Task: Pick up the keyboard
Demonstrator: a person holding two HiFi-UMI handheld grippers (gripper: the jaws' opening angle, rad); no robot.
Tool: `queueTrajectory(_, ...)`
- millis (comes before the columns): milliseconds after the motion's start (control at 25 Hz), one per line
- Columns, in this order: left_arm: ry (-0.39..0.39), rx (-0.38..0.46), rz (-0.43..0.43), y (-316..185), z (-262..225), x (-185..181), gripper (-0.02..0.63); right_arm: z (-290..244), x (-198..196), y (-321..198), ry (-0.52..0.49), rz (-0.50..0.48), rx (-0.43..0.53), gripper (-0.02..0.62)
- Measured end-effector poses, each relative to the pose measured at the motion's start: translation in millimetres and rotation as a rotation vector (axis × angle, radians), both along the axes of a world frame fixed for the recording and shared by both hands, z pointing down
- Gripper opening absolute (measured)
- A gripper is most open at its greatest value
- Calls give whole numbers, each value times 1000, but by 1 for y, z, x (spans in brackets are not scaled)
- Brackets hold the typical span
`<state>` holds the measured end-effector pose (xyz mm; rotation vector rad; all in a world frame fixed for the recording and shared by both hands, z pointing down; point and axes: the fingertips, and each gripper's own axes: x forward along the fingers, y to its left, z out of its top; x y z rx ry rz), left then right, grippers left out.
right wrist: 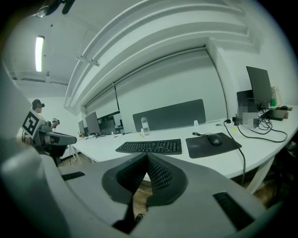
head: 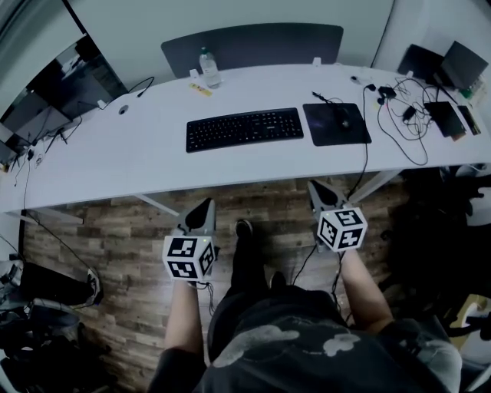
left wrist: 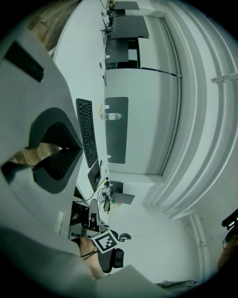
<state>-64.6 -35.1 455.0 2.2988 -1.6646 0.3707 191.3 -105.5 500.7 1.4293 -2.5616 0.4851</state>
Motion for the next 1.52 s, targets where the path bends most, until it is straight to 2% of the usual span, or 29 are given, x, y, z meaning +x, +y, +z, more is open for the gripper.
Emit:
queueTrajectory(240, -47, -8, 33, -53, 13, -15, 2, 6, -11, -46, 34, -1, -10, 2)
queueTrajectory(480, -143, -14, 75, -124, 26, -35, 3, 13, -31, -110, 61, -16, -16, 2)
queueTrajectory(640, -162, -32, 140, -170, 36, -44, 18, 14, -44, -154, 68, -3, -24, 2)
queueTrajectory(920, -240, -119, 314, -228, 54, -47, 163, 9, -61, -214, 82, 9, -50, 2)
queueTrajectory(1040, -313, -153, 434, -243, 69, -46, 321, 8, -69, -235, 84, 15, -53, 2)
queueTrajectory(1200, -477, -207, 599, -258, 98, -51, 464, 10, -77, -260, 93, 29, -58, 2)
queueTrajectory(1320, -550, -271, 671, -270, 119, -60, 510, 10, -82, -279, 96, 47, -59, 2)
queueTrajectory(1520, -588, -418, 746, -290, 149, -74, 537, 11, -90, -306, 106, 69, -59, 2)
